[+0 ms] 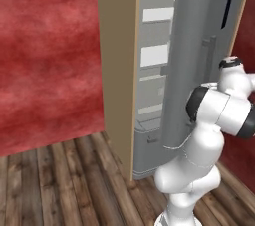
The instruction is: Place one of the steaks on the plate and the other in the bowl. Then place the bowl in the fridge.
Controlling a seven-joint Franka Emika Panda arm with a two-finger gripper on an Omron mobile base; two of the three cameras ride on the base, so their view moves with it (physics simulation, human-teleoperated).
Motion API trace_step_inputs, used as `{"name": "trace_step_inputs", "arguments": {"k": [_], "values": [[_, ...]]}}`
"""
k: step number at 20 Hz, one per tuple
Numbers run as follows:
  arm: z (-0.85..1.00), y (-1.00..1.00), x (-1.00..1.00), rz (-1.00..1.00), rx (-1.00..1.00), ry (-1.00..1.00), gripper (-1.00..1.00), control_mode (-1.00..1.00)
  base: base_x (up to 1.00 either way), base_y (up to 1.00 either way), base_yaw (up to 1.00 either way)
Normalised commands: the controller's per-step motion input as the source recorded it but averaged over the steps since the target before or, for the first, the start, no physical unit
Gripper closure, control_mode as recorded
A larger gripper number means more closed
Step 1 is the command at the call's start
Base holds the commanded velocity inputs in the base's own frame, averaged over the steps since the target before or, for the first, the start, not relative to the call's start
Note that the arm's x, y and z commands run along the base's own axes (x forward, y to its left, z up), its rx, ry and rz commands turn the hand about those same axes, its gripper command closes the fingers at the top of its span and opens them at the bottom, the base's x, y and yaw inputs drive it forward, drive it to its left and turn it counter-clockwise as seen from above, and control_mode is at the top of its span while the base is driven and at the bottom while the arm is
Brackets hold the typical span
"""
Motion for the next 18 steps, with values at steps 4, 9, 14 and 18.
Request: {"name": "trace_step_inputs", "arguments": {"k": [4, 9, 14, 18], "values": [[0.13, -0.56, -0.08, 0.08, 0.06, -0.03, 1.00, -1.00, 0.00, 0.00, 0.00], [0.01, 0.00, -0.18, 0.03, 0.00, -0.13, -1.00, -1.00, 0.00, 0.00, 0.00], [0.07, -0.15, -0.34, 0.00, 0.00, -0.16, -1.00, -1.00, 0.00, 0.00, 0.00], [0.45, -0.03, -0.66, 0.00, -0.03, -0.21, -1.00, -1.00, 0.00, 0.00, 0.00]]}}
